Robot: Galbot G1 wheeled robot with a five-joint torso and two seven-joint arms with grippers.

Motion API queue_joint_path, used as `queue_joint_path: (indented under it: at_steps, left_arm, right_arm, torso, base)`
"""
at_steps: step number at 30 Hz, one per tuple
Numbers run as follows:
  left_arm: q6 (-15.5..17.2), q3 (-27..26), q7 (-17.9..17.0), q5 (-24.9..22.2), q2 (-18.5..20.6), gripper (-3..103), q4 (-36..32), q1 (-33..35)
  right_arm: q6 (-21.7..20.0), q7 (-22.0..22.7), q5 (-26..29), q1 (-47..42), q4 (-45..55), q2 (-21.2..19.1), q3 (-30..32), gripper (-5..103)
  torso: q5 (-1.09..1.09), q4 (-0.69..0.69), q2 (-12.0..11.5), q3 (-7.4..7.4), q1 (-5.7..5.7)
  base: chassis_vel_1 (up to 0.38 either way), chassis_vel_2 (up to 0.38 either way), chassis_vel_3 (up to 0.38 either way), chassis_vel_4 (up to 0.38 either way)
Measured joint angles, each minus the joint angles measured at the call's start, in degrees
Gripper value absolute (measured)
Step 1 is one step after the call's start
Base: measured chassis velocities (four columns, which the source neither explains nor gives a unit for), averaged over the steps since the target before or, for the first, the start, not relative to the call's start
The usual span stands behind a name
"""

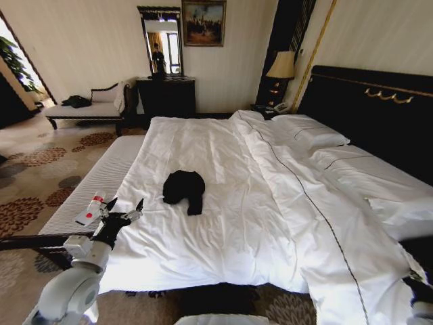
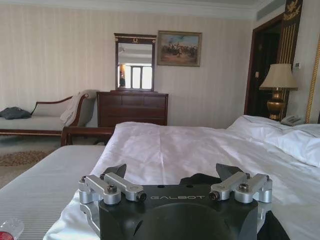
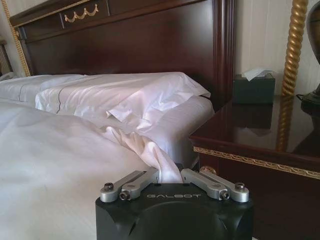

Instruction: Fold the clothes on the bed.

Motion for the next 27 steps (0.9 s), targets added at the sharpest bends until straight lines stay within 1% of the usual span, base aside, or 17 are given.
queue_joint_path:
  at_steps: [7, 11, 12, 17, 27]
  left_arm:
    - [-0.71, 0.83, 1.06, -0.27, -0.01, 100, 1.95, 0.18]
    - [-1.31, 0.85, 2.33, -2.11, -0.27, 100, 1.09, 1.39]
    - [-1.31, 0.85, 2.33, -2.11, -0.27, 100, 1.09, 1.39]
    - [-1.31, 0.99, 2.30, -2.41, 0.13, 100, 0.48, 1.59]
    - [-1.20, 1.36, 1.88, -1.04, 0.22, 100, -0.40, 2.38]
  right_arm:
    - [1.34, -0.13, -0.97, 2.04, -4.33, -0.72, 0.11, 1]
    - [2.64, -0.51, -1.02, 2.92, -8.12, -3.32, 0.65, 1]
    - [2.64, -0.51, -1.02, 2.92, -8.12, -3.32, 0.65, 1]
    - [3.59, -0.86, -1.31, 4.23, -11.79, -5.78, 0.84, 1]
    - [4.44, -0.86, -1.87, 4.96, -15.08, -6.65, 1.32, 1]
  torso:
    - [0.01, -0.02, -0.01, 0.00, 0.01]
    - [0.02, -0.01, -0.01, 0.00, 0.01]
    - [0.02, -0.01, -0.01, 0.00, 0.01]
    - [0.02, -0.02, -0.01, 0.00, 0.01]
    - [0.01, -0.01, -0.01, 0.00, 0.01]
  base:
    - [0.000, 0.000, 0.000, 0.000]
    - [0.000, 0.000, 0.000, 0.000]
    - [0.000, 0.000, 0.000, 0.000]
    - [0.000, 0.000, 0.000, 0.000]
    - [0.000, 0.000, 0.000, 0.000]
